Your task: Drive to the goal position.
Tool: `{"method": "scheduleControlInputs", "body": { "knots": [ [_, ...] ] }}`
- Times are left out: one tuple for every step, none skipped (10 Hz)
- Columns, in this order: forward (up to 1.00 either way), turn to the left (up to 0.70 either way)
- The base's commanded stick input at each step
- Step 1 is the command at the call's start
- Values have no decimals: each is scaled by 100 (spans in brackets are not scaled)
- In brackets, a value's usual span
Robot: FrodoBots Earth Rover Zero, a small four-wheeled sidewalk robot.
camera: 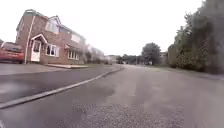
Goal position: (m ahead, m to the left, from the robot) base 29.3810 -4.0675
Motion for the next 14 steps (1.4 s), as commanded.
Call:
{"method": "scheduleControlInputs", "body": {
  "knots": [
    [100, 40],
    [100, 40],
    [100, 40],
    [100, 40],
    [100, 40],
    [100, 40],
    [100, 39],
    [100, 21],
    [100, 0],
    [100, 0],
    [100, 0],
    [100, 0],
    [100, 0],
    [100, 0]
  ]
}}
